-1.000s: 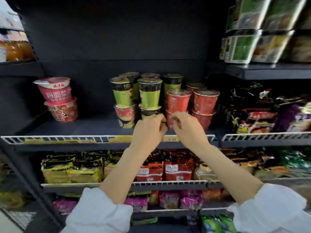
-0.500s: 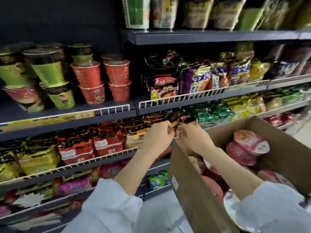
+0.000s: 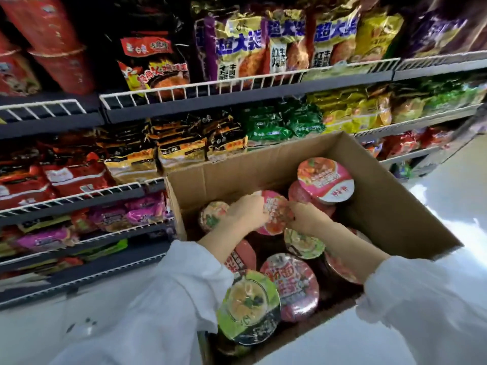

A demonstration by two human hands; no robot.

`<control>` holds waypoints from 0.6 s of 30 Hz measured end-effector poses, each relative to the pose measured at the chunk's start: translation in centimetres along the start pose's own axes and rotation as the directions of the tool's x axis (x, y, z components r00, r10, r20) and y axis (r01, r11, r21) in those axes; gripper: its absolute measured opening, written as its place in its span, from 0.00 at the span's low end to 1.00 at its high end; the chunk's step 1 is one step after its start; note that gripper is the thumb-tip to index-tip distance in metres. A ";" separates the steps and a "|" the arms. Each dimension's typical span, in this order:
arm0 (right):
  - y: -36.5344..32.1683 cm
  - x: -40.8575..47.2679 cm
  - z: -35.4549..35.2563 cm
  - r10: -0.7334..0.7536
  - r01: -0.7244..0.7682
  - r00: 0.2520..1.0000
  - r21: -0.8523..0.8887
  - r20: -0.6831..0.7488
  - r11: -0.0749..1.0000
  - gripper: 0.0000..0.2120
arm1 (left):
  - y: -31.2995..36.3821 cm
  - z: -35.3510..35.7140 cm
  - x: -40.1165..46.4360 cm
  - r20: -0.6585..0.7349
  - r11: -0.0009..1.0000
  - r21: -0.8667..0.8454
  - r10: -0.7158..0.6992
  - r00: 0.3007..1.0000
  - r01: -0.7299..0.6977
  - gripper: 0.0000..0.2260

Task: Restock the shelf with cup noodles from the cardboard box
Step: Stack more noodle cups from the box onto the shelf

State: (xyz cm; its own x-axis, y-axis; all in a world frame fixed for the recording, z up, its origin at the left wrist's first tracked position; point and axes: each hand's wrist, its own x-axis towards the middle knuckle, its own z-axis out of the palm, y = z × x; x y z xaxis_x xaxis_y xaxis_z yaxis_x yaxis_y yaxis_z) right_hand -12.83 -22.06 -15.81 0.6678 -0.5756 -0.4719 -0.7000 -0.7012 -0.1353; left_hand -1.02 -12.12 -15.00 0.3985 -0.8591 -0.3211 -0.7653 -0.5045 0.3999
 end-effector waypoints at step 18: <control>2.0 1.4 0.6 -0.112 0.187 0.968 -0.348 0.224 0.919 0.53 | -1.9 7.1 4.0 0.343 0.998 0.017 -0.070 0.937 0.068 0.18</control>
State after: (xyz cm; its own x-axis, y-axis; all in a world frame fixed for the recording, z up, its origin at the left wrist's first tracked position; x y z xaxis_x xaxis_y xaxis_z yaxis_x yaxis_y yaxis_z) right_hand -13.42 -24.00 -17.27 0.6686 -0.3846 -0.6364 -0.4303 -0.8981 0.0906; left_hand -1.55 -13.99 -23.16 0.2533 -0.7398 -0.6234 -0.7448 -0.5604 0.3623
